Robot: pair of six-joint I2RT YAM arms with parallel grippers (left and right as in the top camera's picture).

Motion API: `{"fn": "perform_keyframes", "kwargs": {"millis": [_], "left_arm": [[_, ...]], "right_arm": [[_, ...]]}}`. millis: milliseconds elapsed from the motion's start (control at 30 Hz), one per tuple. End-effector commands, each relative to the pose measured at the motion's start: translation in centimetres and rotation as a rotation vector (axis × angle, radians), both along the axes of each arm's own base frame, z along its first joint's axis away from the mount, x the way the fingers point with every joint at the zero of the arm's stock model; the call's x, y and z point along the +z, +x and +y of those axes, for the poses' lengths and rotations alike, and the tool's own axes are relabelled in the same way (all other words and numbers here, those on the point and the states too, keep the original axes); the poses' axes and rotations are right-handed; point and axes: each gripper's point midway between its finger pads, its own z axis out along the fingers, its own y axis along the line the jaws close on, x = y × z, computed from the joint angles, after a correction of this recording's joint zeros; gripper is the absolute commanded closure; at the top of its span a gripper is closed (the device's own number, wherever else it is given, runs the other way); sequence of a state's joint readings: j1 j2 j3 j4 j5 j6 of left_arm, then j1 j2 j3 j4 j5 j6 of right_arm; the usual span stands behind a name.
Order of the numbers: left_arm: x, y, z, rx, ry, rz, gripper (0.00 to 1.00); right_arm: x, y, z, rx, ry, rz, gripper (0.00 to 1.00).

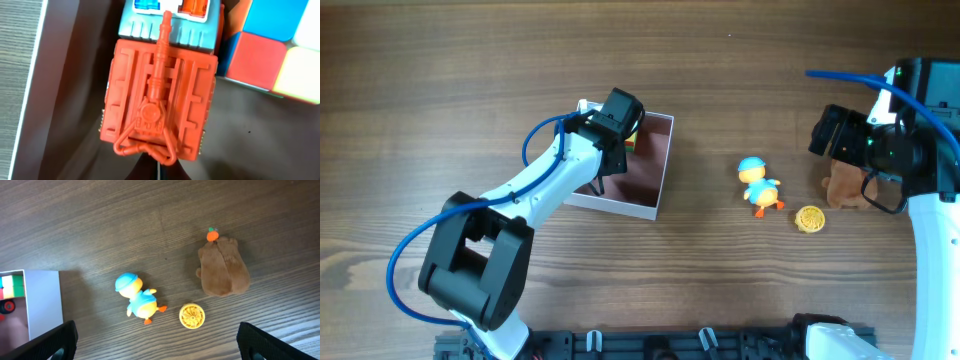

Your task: Pack container

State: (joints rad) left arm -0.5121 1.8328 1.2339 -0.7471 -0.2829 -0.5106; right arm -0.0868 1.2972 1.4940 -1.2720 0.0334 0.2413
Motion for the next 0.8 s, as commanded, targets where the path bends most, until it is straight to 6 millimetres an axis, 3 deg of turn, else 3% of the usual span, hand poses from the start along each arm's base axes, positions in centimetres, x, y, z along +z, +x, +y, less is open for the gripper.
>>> {"fn": "perform_keyframes", "kwargs": {"millis": [0,167,300,467,600,667,767], "left_arm": [[-0.1,0.5,1.3,0.014,0.064,-0.024,0.96],[0.0,0.6,1.5,0.016,0.079,-0.033,0.96],[2.0,0.4,0.6,-0.033,0.069,-0.062,0.96],[8.7,0.2,-0.2,-0.093,0.024,-0.198,0.96],[13.6,-0.4,3.6,-0.015,0.038,-0.299,0.96],[13.7,-0.8,4.5,-0.007,-0.013,-0.267,0.96],[11.6,-1.3,3.0,-0.036,-0.127,-0.167,0.96]], "right_arm": [[-0.3,0.0,0.1,0.009,0.009,0.011,0.00],[-0.4,0.0,0.2,0.009,0.009,0.015,0.00],[-0.4,-0.1,0.2,0.010,0.010,0.018,0.00],[-0.4,-0.1,0.2,0.016,0.007,0.018,0.00],[-0.4,-0.1,0.5,0.032,0.017,0.016,0.00],[-0.4,0.0,0.6,0.042,0.022,0.013,0.00],[-0.4,0.0,0.6,0.043,0.021,0.013,0.00]]}}
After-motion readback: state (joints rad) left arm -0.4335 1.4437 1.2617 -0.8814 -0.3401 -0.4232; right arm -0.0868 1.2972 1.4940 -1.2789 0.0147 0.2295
